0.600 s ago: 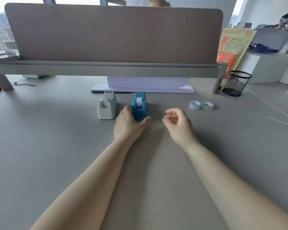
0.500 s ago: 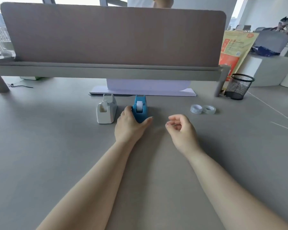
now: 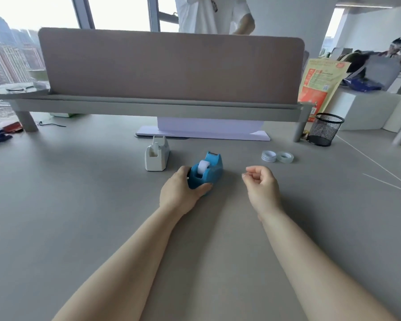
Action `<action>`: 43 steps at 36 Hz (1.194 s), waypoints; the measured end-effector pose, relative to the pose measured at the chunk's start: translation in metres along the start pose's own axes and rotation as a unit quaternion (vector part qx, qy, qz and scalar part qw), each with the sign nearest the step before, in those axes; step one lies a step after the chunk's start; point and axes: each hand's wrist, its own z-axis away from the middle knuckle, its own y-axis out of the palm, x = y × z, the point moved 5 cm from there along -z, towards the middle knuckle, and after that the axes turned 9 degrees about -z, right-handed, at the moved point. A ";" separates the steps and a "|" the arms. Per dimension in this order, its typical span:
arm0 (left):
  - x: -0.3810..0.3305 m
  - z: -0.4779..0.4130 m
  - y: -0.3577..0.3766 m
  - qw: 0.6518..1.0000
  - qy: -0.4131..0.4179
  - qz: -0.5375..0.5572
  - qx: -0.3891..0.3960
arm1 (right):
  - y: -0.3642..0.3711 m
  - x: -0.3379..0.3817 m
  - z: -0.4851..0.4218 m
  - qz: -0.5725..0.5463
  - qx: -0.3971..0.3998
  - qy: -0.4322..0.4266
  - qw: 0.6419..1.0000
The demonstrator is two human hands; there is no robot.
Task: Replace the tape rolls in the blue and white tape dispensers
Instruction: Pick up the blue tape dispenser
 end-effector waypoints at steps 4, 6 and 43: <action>0.005 0.021 -0.004 0.998 0.035 0.027 0.040 | -0.001 0.006 0.009 0.009 0.003 0.006 1.000; 0.007 0.024 -0.004 0.995 0.056 0.050 0.070 | -0.001 0.008 0.014 0.010 0.006 0.001 1.000; -0.001 0.018 0.008 0.989 0.083 0.083 0.086 | 0.043 0.032 0.026 0.323 0.079 -0.116 0.936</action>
